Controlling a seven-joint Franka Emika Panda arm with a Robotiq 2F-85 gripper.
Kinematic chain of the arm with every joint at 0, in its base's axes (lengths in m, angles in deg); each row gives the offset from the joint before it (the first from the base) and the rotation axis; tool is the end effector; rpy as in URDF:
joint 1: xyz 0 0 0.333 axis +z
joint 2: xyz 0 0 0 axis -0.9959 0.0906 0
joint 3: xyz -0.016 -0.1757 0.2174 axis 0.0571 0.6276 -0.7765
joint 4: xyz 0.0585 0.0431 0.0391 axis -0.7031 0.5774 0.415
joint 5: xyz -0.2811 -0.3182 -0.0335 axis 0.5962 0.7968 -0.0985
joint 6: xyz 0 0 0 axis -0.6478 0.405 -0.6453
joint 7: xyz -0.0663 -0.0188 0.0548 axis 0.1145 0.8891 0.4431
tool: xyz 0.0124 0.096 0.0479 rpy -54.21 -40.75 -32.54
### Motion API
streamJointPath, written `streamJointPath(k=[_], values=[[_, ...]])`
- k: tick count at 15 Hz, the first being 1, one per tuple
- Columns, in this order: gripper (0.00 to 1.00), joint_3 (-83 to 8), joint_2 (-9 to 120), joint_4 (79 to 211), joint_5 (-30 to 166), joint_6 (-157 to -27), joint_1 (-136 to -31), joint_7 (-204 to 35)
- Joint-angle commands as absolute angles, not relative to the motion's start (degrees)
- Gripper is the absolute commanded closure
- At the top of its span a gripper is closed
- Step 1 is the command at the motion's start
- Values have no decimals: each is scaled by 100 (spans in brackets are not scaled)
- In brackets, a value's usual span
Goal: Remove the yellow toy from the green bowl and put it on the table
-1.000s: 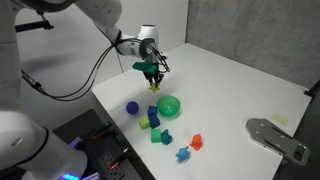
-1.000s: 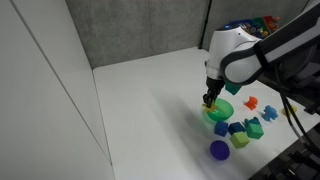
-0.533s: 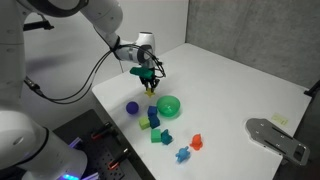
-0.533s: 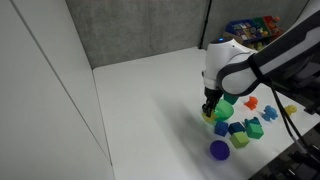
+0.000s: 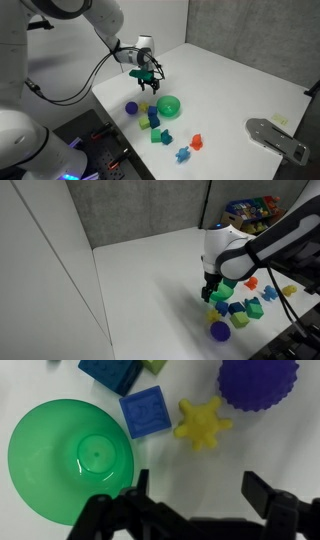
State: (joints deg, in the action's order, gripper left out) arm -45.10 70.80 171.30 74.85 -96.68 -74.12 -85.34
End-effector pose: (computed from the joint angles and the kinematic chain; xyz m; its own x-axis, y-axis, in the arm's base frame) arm 0.5413 0.1438 0.0817 0.9342 0.3027 -0.1890 0.3189 -0.9458 0.0612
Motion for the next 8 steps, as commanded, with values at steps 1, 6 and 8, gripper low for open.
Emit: streamJointPath(k=[1, 6, 8], values=[[0, -4459, 6793, 17218, 7501, -9556, -7441, -8608], [0, -4333, 6236, 17221, 7423, -9175, -7612, -8549], [0, -4253, 6000, 17160, 7434, -8910, -7684, -8479]])
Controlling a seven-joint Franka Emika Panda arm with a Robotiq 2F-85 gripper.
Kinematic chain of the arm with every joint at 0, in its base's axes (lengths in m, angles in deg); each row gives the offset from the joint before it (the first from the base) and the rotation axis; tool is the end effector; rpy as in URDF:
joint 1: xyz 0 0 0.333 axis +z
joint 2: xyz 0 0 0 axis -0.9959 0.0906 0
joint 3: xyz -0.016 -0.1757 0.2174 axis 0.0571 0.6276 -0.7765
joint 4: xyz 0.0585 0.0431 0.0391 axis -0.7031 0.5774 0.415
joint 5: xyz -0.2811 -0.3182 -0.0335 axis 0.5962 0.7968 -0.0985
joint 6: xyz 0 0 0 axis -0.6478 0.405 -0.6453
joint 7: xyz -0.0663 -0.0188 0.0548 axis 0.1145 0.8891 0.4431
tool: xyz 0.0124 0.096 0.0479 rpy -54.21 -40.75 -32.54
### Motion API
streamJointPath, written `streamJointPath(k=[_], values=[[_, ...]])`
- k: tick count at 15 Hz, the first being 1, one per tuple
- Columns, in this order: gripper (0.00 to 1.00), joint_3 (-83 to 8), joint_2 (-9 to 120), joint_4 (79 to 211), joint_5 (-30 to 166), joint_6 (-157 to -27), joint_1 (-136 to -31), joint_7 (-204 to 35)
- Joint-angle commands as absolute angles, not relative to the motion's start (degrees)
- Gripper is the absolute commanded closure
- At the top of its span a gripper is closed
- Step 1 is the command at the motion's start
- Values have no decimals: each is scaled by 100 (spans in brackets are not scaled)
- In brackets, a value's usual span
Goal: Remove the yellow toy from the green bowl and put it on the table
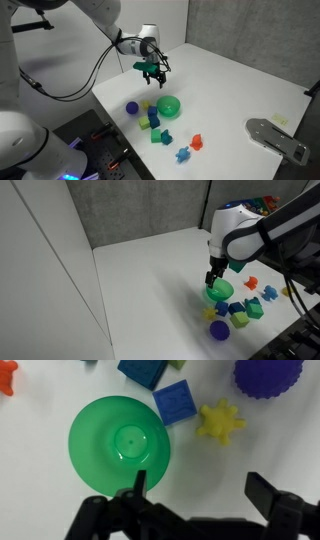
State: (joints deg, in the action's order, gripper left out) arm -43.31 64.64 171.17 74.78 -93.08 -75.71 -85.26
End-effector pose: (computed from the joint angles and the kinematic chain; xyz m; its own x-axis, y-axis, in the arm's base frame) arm 0.5664 0.1113 0.1388 0.9597 0.2413 -0.1444 0.2559 -0.9622 0.0930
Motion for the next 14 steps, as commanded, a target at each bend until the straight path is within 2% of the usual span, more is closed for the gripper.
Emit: streamJointPath(k=[1, 14], values=[[0, -4233, 5865, 17138, 7395, -8758, -7750, -8489], [0, -3961, 3873, 17633, 6716, -7579, -8670, -9511]])
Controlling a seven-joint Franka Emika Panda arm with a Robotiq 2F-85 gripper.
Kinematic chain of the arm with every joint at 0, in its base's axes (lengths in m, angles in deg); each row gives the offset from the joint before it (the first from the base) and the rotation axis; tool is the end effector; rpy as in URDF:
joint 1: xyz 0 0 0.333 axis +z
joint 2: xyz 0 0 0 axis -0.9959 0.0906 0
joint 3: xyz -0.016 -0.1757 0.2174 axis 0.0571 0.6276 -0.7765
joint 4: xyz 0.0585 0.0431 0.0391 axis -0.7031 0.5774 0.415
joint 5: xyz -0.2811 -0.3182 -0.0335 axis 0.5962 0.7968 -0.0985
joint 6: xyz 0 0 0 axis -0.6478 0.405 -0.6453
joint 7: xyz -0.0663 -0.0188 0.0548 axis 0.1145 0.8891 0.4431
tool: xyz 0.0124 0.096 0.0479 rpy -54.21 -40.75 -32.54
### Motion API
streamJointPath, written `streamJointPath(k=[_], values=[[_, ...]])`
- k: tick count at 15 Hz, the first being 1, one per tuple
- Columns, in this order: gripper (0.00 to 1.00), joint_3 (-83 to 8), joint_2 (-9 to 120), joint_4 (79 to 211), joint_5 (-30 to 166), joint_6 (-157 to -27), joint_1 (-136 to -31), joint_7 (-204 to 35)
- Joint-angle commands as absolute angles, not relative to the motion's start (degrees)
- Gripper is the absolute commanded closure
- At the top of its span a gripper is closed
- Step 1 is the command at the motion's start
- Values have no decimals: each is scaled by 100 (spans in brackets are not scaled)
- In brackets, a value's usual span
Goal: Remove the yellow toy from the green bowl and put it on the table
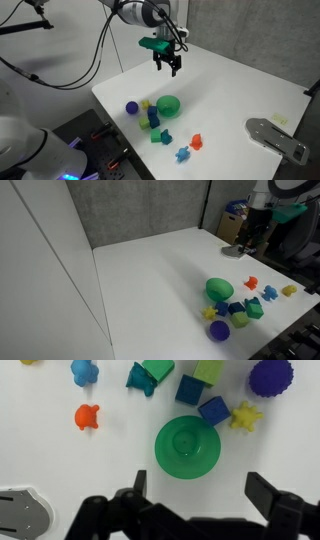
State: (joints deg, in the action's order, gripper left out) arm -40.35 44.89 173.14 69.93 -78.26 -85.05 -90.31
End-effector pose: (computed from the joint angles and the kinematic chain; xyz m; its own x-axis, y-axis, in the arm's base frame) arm 0.5725 -0.0148 0.3045 0.9943 0.0423 -0.0983 0.0491 -0.9965 0.0678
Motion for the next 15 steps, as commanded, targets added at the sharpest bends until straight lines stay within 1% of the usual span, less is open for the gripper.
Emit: streamJointPath(k=[1, 10, 15], values=[[0, -3913, 3678, 17685, 6663, -7451, -8719, -9628], [0, -3665, 2278, 17842, 6822, -6462, -8882, -9480], [0, -3654, 2261, 17783, 6769, -6348, -8846, -9547]])
